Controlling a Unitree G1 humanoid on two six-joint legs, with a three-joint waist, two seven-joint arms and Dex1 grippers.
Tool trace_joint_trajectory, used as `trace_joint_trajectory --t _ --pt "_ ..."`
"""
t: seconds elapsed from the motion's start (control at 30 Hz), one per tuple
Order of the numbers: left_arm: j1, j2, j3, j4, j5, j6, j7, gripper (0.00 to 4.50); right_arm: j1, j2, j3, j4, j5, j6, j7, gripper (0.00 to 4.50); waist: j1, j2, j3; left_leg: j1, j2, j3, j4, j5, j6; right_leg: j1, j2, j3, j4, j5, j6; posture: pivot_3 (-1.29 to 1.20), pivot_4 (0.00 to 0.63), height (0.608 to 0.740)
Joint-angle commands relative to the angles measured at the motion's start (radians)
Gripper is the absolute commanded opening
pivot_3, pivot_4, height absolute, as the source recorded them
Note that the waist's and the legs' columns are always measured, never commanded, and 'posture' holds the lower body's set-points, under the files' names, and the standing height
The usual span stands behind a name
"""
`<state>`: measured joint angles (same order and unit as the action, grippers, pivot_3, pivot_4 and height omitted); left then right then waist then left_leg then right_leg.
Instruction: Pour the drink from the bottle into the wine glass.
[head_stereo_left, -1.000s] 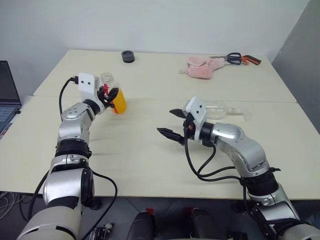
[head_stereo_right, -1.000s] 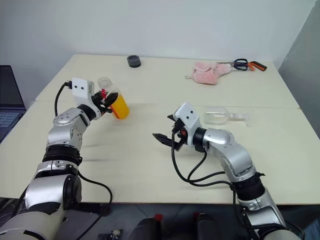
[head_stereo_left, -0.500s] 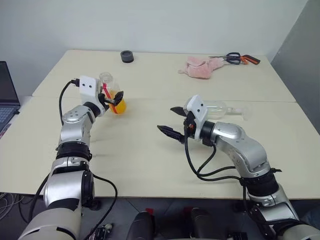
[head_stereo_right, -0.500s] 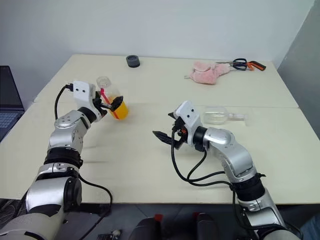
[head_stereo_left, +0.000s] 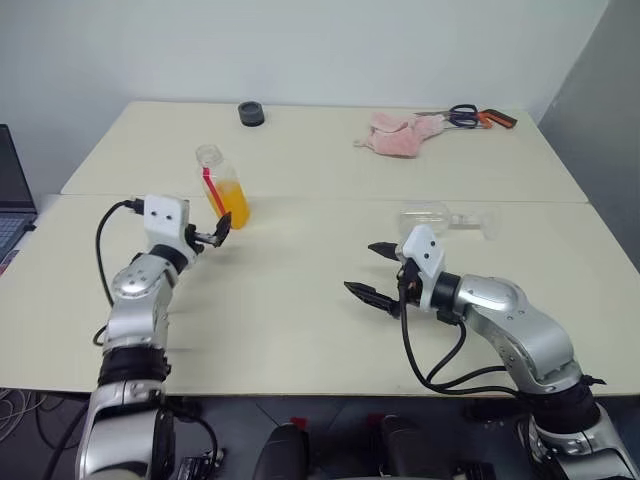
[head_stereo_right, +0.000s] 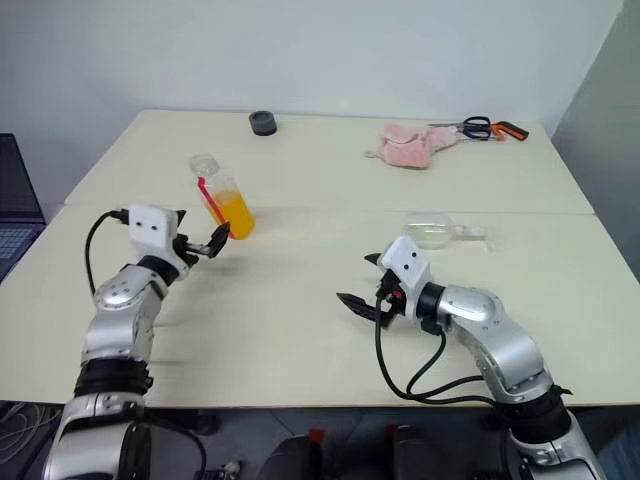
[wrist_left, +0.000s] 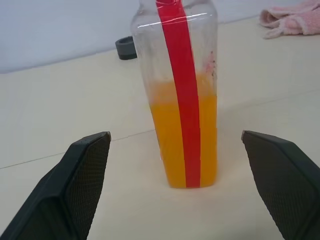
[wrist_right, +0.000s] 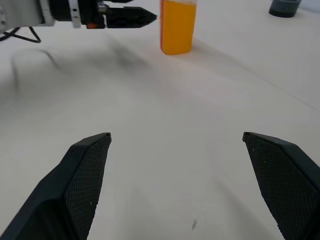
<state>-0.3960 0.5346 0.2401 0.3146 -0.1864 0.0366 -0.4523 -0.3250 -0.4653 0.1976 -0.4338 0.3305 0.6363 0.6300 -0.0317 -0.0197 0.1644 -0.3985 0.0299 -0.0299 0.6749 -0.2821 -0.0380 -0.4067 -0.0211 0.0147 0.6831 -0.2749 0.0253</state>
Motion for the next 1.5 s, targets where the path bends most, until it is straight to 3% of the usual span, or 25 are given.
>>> trace_joint_trajectory --t 0.03,0.2,0.33,0.47,0.8,1.03,1.47,1.5 --pt "0.056 0.053 0.027 -0.163 -0.041 0.025 -0.059 4.49 0.022 -0.019 -0.064 -0.074 -0.004 -0.038 -0.019 4.50 0.002 0.000 0.000 0.000 0.000 0.000 0.000 0.000 0.000 0.000 0.000 0.000 0.000 0.000 0.000 0.00 0.150 0.740" --pt "0.094 0.053 -0.049 -0.335 -0.143 0.141 -0.195 4.49 0.103 -0.106 -0.153 -0.092 -0.058 -0.111 -0.024 4.50 0.020 0.000 0.000 0.000 -0.001 0.000 0.001 0.000 0.000 0.002 -0.001 0.000 -0.001 0.000 0.001 0.00 0.150 0.740" --pt "0.087 0.067 -0.140 -0.463 -0.244 0.282 -0.338 4.49 0.176 -0.213 -0.159 -0.021 -0.219 -0.285 -0.040 4.50 0.029 0.000 0.000 0.000 -0.002 0.002 0.001 0.000 0.000 0.002 -0.001 0.001 -0.002 0.001 0.001 0.00 0.150 0.740" --pt "0.070 0.111 -0.196 -0.487 -0.254 0.314 -0.447 4.49 0.161 -0.258 -0.121 0.106 -0.393 -0.428 -0.104 4.50 0.014 0.000 0.000 0.002 0.000 0.003 0.001 0.000 0.000 0.002 0.002 0.003 -0.001 0.001 0.001 0.00 0.150 0.740" --pt "-0.020 0.153 -0.286 -0.450 -0.254 0.338 -0.636 4.49 -0.118 -0.224 0.078 0.535 -0.877 -0.563 -0.394 4.50 0.000 0.001 0.000 0.003 0.000 0.004 0.000 0.000 0.000 0.002 0.003 0.004 -0.001 0.001 0.001 0.00 0.150 0.740" --pt "-0.066 0.123 -0.283 -0.403 -0.251 0.329 -0.646 4.49 -0.230 -0.213 0.182 0.776 -1.078 -0.634 -0.544 4.50 0.003 0.001 0.000 0.000 -0.001 0.005 0.000 0.000 0.000 0.000 0.001 0.004 -0.002 0.001 0.001 0.00 0.150 0.740" --pt "-0.083 0.084 -0.286 -0.385 -0.235 0.320 -0.627 4.49 -0.379 -0.139 0.244 1.120 -1.205 -0.635 -0.761 4.50 -0.001 0.001 0.000 0.001 0.000 0.005 0.001 0.000 0.000 0.000 0.001 0.004 -0.001 0.001 0.001 0.00 0.150 0.740" --pt "-0.084 0.083 -0.286 -0.383 -0.233 0.318 -0.627 4.50 -0.384 -0.136 0.247 1.132 -1.204 -0.638 -0.767 4.14 -0.001 0.001 0.000 0.001 0.000 0.005 0.001 0.000 0.000 0.000 0.001 0.004 -0.001 0.001 0.001 0.00 0.150 0.740"
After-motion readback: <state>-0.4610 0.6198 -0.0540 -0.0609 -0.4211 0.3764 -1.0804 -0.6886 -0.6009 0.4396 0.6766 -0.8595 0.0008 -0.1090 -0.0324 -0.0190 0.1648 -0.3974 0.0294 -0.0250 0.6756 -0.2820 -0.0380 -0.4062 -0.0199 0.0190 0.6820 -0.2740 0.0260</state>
